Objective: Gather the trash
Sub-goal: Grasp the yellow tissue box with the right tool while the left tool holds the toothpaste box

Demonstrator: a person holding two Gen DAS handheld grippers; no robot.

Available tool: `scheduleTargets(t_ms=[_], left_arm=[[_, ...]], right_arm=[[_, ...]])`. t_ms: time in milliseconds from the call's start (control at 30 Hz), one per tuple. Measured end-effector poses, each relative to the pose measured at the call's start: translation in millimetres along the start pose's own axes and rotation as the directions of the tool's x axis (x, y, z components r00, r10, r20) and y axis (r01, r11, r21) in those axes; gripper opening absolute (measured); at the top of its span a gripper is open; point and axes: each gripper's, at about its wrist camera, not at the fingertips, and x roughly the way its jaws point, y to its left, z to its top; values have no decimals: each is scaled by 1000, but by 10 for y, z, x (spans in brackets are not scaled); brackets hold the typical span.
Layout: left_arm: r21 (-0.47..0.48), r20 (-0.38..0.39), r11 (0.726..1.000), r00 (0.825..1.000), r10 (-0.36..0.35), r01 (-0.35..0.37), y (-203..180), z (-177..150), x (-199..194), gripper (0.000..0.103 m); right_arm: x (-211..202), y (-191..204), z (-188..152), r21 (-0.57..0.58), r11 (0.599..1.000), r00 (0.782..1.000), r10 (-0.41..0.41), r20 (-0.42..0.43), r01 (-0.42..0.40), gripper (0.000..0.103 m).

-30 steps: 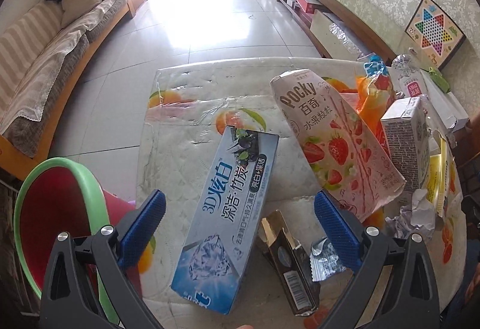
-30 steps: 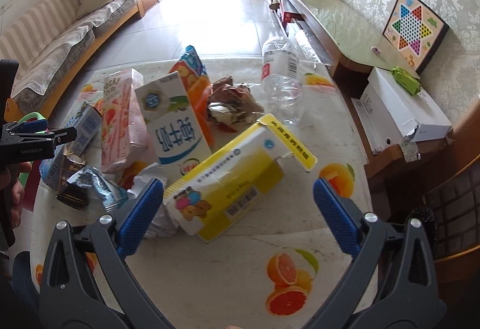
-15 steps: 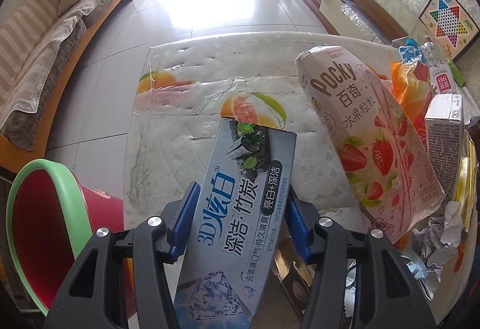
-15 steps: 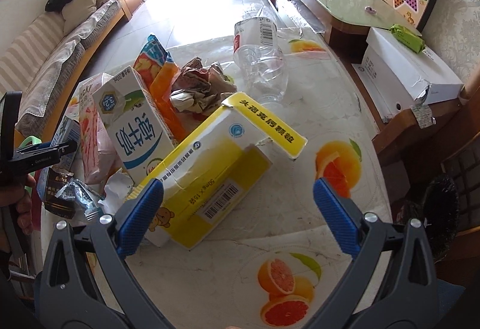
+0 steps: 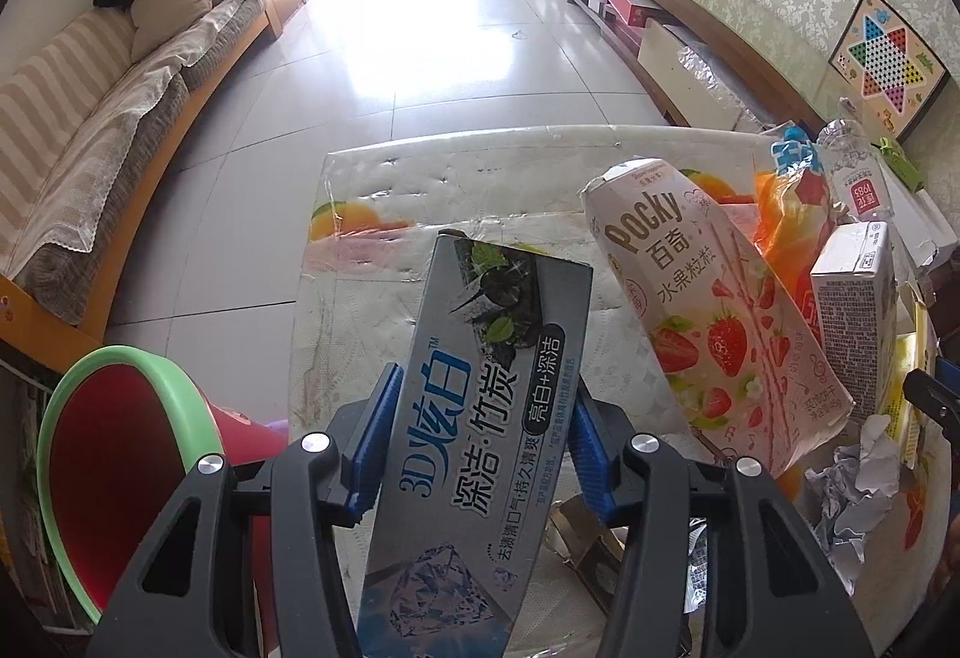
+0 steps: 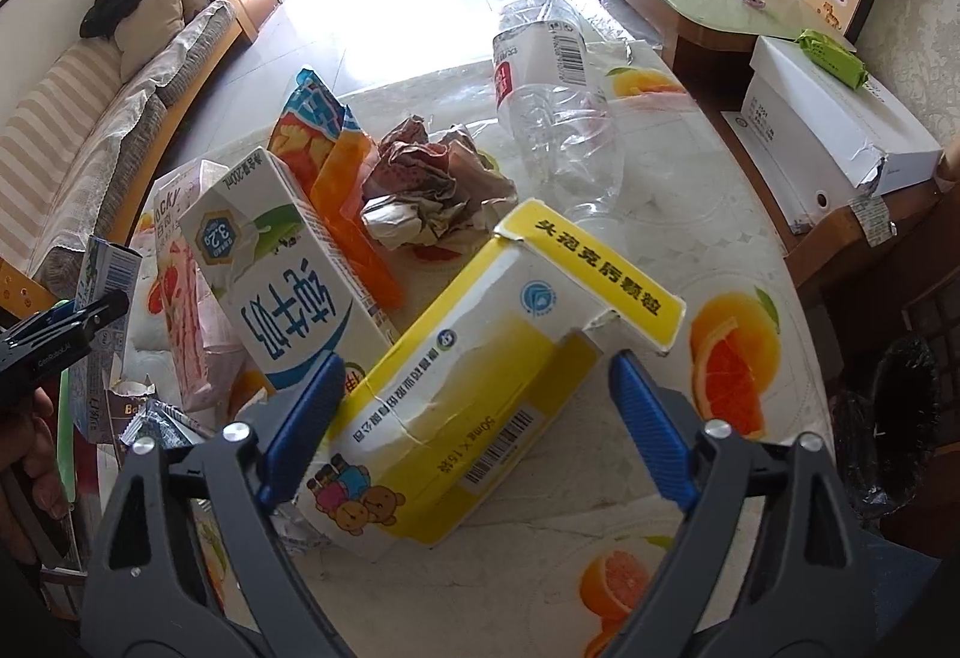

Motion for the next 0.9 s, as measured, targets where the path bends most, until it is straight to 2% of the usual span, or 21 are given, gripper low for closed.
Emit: scheduleTargets(t_ms=[33,100,333,367,767,900], left_arm=[[0,4,1000,1000,-5,5,-9,-11,-24,49],[2,11,1000,1000,-13,13,-21,-12,-72,49],[-7,43,999,999,-32,32,-33,-53,-241,49],[-9,47,999,998,-33,33,-29,-61,-262,49],[-46,100,997,994,-49,54,74,-260,-633,49],[-64,127,995,990,-63,72,120,-356,-806,49]], right_arm=[[1,2,-2,-1,1000,1000,-2,-3,2,75],[0,2,-16,-9,1000,1000,-5,-11,5,60],[-112,-61,-99,-36,999,1000,15,-12,-16,38],[-142,-66,-107,-42,999,1000,18,-9,-19,29],[-604,30,-239,-104,993,998,58,39,-54,27],[-801,133,-233,-142,989,996,46,75,-35,27]])
